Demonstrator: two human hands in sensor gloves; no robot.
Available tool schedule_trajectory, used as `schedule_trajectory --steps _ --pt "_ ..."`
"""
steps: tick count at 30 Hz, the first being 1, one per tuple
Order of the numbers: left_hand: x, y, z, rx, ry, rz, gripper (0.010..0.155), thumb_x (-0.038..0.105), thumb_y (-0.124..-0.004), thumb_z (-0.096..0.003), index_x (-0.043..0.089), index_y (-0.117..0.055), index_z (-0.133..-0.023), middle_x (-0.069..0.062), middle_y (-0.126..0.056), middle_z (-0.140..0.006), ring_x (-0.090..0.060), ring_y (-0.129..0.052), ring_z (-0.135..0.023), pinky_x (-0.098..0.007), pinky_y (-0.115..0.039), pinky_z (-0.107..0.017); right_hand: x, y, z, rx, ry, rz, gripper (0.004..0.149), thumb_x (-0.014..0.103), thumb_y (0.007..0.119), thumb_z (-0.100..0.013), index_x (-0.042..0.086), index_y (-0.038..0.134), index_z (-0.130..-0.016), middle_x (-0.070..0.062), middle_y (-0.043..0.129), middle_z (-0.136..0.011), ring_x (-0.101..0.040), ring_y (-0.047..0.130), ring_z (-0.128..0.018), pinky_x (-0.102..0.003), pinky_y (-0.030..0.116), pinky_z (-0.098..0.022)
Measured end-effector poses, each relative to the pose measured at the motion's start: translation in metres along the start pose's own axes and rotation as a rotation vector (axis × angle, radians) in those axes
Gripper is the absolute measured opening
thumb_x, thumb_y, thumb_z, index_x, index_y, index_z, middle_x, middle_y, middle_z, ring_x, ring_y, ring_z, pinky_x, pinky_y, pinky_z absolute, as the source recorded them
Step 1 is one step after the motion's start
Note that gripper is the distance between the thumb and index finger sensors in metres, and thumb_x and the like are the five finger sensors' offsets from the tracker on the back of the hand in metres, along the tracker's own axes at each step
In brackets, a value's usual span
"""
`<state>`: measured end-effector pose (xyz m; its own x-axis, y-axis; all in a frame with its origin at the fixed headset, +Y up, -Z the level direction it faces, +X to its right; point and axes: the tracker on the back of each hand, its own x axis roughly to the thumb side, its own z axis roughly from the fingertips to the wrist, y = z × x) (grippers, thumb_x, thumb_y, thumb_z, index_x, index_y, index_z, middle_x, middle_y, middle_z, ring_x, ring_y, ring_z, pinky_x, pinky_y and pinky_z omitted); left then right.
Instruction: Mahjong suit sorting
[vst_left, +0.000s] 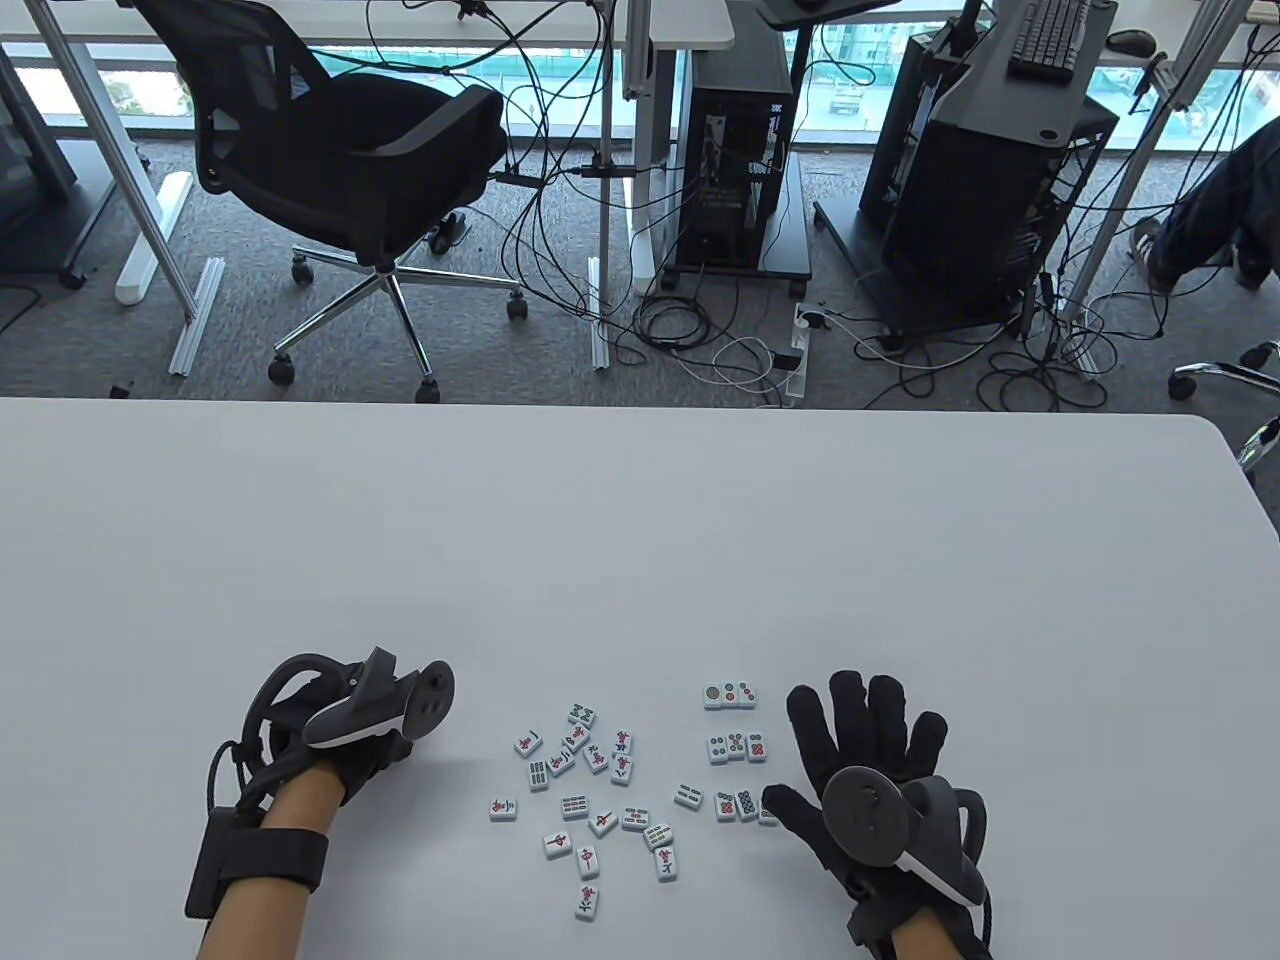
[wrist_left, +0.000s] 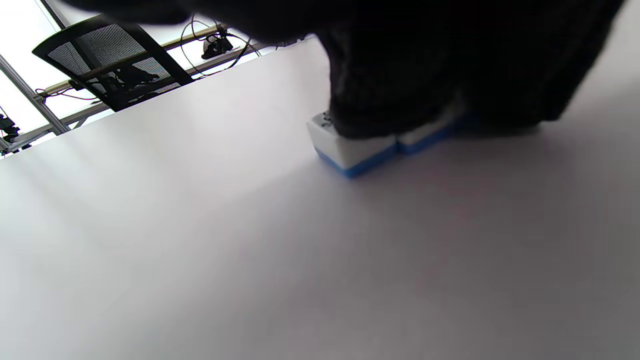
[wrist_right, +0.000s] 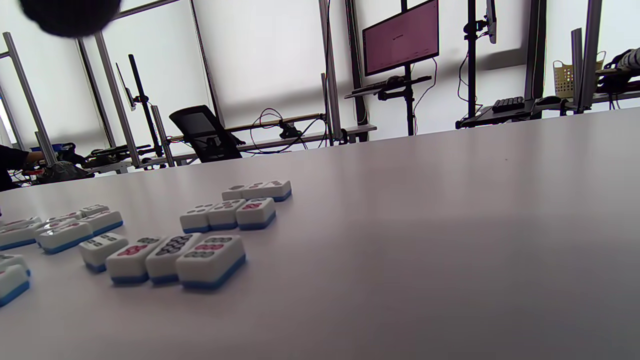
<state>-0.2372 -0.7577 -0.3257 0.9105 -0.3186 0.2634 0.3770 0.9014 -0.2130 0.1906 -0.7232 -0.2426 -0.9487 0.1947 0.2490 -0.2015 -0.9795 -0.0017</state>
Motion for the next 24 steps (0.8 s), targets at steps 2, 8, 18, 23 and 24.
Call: schedule_trajectory --steps 2,8,18,23,24 --pt "0.002 0.006 0.001 0.003 0.008 -0.022 0.062 0.055 -0.089 -0.0275 0.026 -0.085 -0.082 0.015 -0.101 -0.038 -0.005 -0.092 -0.009 -0.034 -0.085 -0.020 0.000 0.000 0.000 0.001 0.001 -0.002 0.084 0.065 0.059 -0.043 0.036 0.011 -0.106 -0.010 0.004 -0.115 -0.044 -0.002 -0.100 -0.074 0.009 -0.065" --pt "0.023 0.035 0.000 0.114 -0.025 0.026 0.059 0.054 -0.087 -0.0300 0.024 -0.085 -0.081 0.015 -0.101 -0.038 -0.005 -0.093 -0.009 -0.033 -0.085 -0.020 -0.001 0.001 -0.001 -0.002 0.002 -0.010 0.084 0.065 0.059 -0.044 0.036 0.011 -0.106 -0.010 0.004 -0.115 -0.044 -0.002 -0.100 -0.074 0.009 -0.066" --pt "0.092 0.076 -0.039 0.171 -0.059 0.124 0.051 0.057 -0.083 -0.0327 0.022 -0.093 -0.068 0.016 -0.101 -0.028 -0.004 -0.089 -0.001 -0.033 -0.084 -0.013 0.000 0.000 0.000 -0.012 -0.008 -0.013 0.084 0.065 0.059 -0.044 0.036 0.011 -0.106 -0.010 0.003 -0.115 -0.044 -0.002 -0.100 -0.074 0.009 -0.066" --pt "0.113 0.073 -0.057 0.105 -0.068 0.112 0.051 0.058 -0.083 -0.0319 0.022 -0.094 -0.066 0.017 -0.100 -0.026 -0.004 -0.088 0.001 -0.032 -0.084 -0.012 0.000 -0.001 0.000 -0.020 -0.011 -0.024 0.084 0.065 0.059 -0.043 0.036 0.012 -0.106 -0.010 0.003 -0.114 -0.044 -0.003 -0.100 -0.074 0.008 -0.066" --pt "0.116 0.071 -0.060 0.079 -0.071 0.104 0.051 0.058 -0.083 -0.0318 0.022 -0.094 -0.066 0.017 -0.100 -0.025 -0.004 -0.088 0.001 -0.032 -0.084 -0.011 0.000 -0.001 0.000 -0.023 -0.010 -0.027 0.084 0.065 0.059 -0.043 0.036 0.012 -0.106 -0.010 0.003 -0.115 -0.044 -0.003 -0.100 -0.074 0.008 -0.066"
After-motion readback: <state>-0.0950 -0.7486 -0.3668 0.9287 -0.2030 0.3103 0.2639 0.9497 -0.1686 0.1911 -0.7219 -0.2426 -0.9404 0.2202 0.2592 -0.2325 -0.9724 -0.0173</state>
